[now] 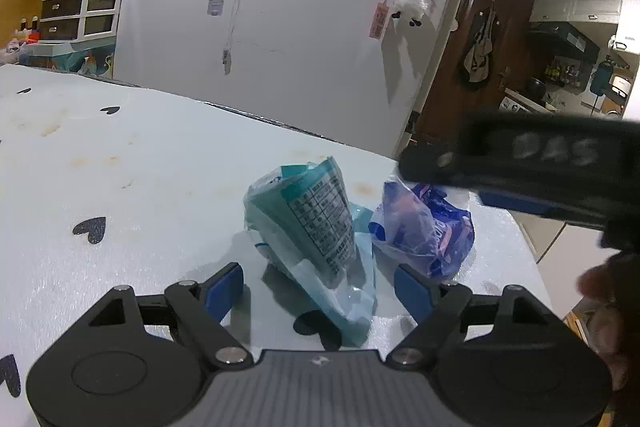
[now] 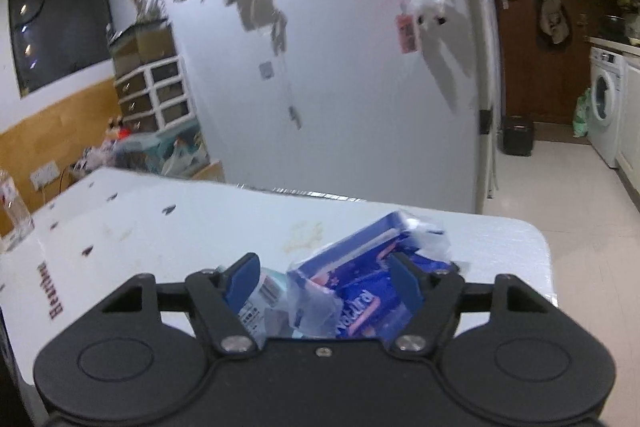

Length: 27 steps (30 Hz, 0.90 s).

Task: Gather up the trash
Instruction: 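Close the right tool on the blue wrapper while the left tool grasps the teal packet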

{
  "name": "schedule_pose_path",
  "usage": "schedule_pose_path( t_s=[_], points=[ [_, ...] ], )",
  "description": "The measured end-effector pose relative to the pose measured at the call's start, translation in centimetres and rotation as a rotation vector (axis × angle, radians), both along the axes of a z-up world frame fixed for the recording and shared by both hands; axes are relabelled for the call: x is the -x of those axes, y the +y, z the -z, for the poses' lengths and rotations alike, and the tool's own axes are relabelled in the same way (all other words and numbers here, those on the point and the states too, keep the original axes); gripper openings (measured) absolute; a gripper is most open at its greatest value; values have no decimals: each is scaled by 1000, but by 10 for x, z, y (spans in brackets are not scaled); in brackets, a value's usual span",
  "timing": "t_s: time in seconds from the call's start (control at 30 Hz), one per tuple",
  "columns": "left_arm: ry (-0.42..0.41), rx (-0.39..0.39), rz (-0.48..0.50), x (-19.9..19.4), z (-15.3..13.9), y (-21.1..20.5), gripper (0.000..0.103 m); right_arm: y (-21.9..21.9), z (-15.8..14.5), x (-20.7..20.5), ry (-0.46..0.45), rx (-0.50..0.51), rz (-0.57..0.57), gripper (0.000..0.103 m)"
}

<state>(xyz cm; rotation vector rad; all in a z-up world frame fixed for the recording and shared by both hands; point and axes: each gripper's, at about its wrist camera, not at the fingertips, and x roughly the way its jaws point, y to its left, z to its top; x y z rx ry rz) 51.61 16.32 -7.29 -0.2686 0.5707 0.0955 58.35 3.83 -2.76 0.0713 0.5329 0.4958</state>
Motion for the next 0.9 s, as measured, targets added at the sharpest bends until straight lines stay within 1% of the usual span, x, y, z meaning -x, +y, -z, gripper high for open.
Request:
schedule_pose_path(
  t_s=[0.1, 0.2, 0.27, 0.3, 0.37, 0.4, 0.43, 0.47, 0.5, 0.53, 0.57, 0.6, 0.63, 0.67, 0.73, 0.83, 0.9],
  points=[
    [-9, 20, -6, -2, -1, 4, 82, 12, 5, -9, 19, 41, -25, 64],
    [-24, 57, -10, -4, 0, 10, 82, 21, 10, -17, 42, 76, -32, 55],
    [-34, 82, -11, -5, 0, 14, 82, 25, 15, -22, 58, 96, -31, 45],
    [-37, 89, -11, -5, 1, 15, 82, 25, 17, -24, 67, 101, -26, 38],
    [-39, 95, -11, -5, 0, 15, 82, 21, 20, -26, 85, 93, -18, 34],
    [-39, 93, -13, -5, 0, 15, 79, 18, 20, -26, 88, 83, -20, 33],
    [-38, 90, -16, -5, 0, 15, 76, 15, 21, -25, 92, 77, -22, 28],
    [-39, 91, -17, -5, 0, 15, 71, 11, 21, -24, 95, 72, -22, 24],
    [-38, 91, -23, -5, 0, 15, 66, 7, 21, -22, 94, 66, -21, 23],
    [-38, 90, -29, -4, 0, 15, 63, 1, 21, -19, 95, 54, -20, 22],
    [-38, 92, -31, -4, 0, 15, 57, -4, 21, -17, 96, 43, -19, 20],
    [-39, 96, -30, -4, 1, 17, 53, -10, 22, -14, 98, 35, -19, 20],
    [-40, 101, -29, -3, 1, 17, 52, -16, 22, -10, 99, 27, -17, 19],
    [-41, 108, -28, -3, 1, 18, 48, -21, 23, -5, 87, 20, -11, 19],
    [-42, 114, -25, -2, 1, 18, 47, -28, 23, 6, 70, 41, -14, 18],
    [-48, 102, -15, -1, 0, 14, 42, -31, 23, 29, -2, 127, -47, 18],
    [-59, 94, -16, 1, -1, 13, 41, -35, 22, 43, -18, 149, -72, 17]
  ],
)
